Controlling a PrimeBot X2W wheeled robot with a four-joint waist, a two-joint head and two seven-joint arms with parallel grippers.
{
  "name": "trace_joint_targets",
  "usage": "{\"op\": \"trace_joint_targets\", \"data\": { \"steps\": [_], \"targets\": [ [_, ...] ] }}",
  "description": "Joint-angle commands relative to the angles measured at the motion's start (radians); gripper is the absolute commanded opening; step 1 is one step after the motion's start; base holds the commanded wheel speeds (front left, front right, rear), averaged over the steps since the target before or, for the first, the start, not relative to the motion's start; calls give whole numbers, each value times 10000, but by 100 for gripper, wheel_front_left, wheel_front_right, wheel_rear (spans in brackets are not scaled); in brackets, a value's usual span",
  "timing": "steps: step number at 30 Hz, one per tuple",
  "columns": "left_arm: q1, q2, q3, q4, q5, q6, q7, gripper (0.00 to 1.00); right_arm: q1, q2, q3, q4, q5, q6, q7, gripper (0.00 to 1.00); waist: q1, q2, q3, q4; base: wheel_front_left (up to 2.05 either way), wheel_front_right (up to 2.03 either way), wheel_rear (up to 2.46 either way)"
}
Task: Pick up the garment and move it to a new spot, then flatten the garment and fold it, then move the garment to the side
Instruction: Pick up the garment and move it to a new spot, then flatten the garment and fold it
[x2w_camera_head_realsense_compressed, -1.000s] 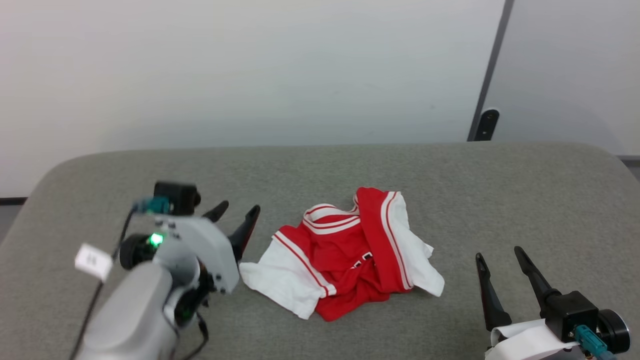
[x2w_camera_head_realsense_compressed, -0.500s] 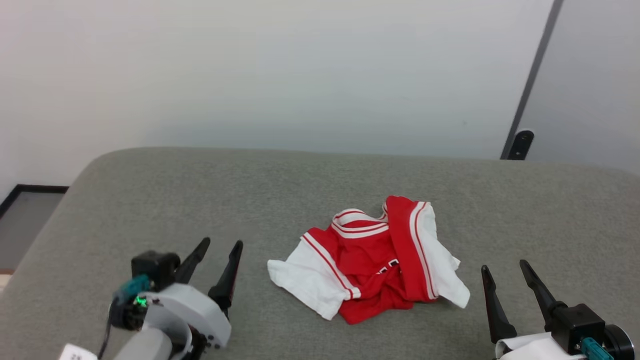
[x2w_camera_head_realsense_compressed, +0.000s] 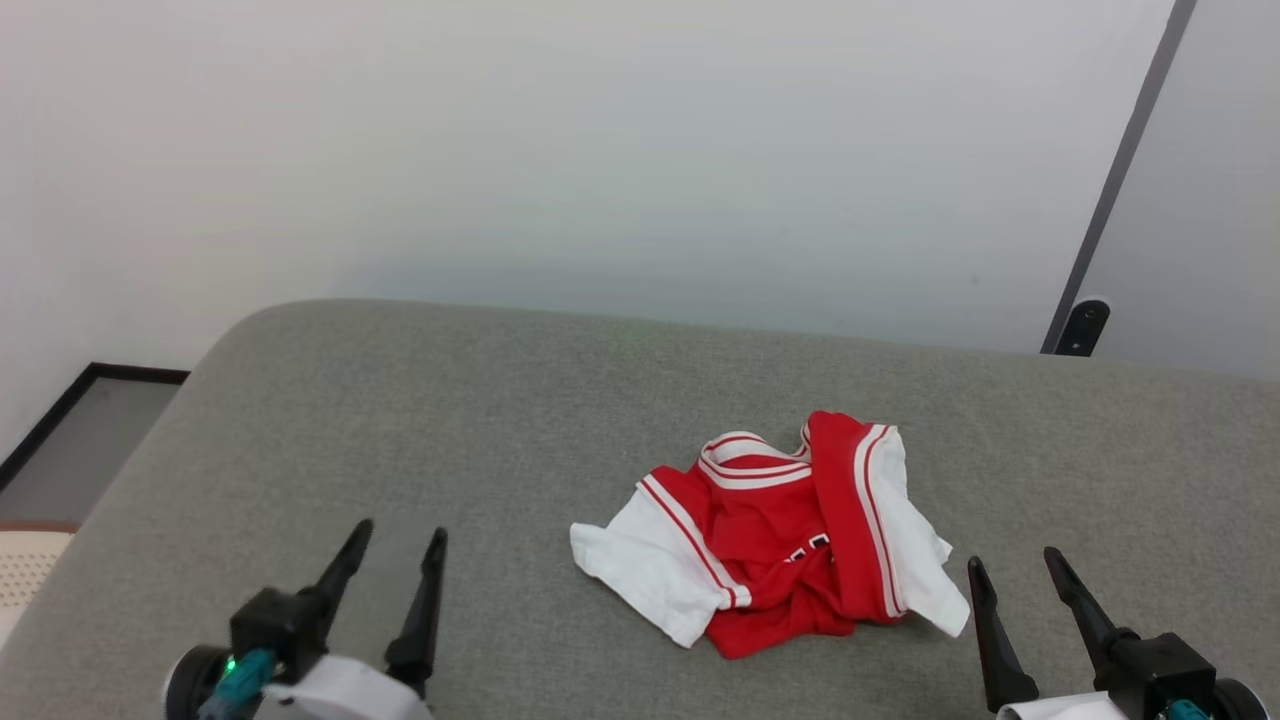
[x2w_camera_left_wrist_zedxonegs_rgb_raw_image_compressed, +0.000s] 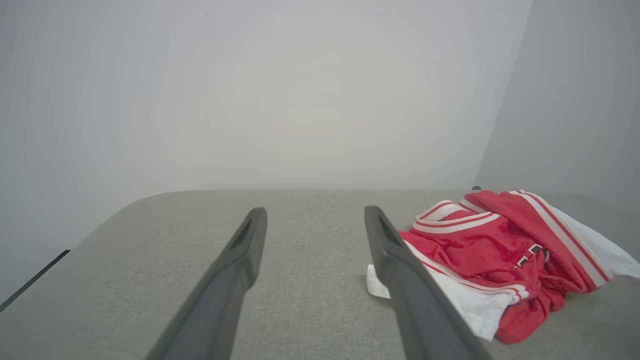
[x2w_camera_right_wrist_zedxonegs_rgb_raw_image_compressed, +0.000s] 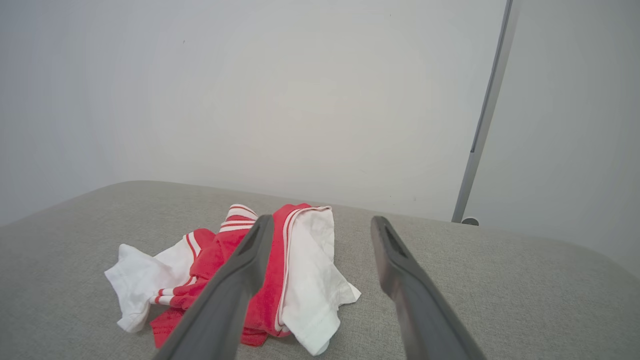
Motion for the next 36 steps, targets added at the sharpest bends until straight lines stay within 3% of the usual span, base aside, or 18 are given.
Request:
{"op": "trace_joint_targets", "data": {
  "steps": [1,10,20,32,36],
  "targets": [
    [299,-48,282,-178,223,-83,-1,100,182,14,-62,-21,25,-7,-53,100,0,0,-44,61,0,0,0],
    [1229,-512,1689,-580,784,-331,-2,100,328,8,-333,-6,-172,-7,-52,100,0,0,-130,163,0,0,0],
    [1540,-1008,2395,-720,1357,-618,-2,100,133,11,-451,-42,-361,-7,-34,100,0,0,41,-98,0,0,0],
    [1329,-1434,2641,-626,1664,-885,-3,100,-178,11,-821,-131,-490,-7,-34,100,0,0,673,-1703,0,0,0],
    [872,-1345,2520,34,981,-1048,374,100,-310,11,-721,-142,-420,-7,-34,100,0,0,969,-2362,0,0,0]
  ]
}}
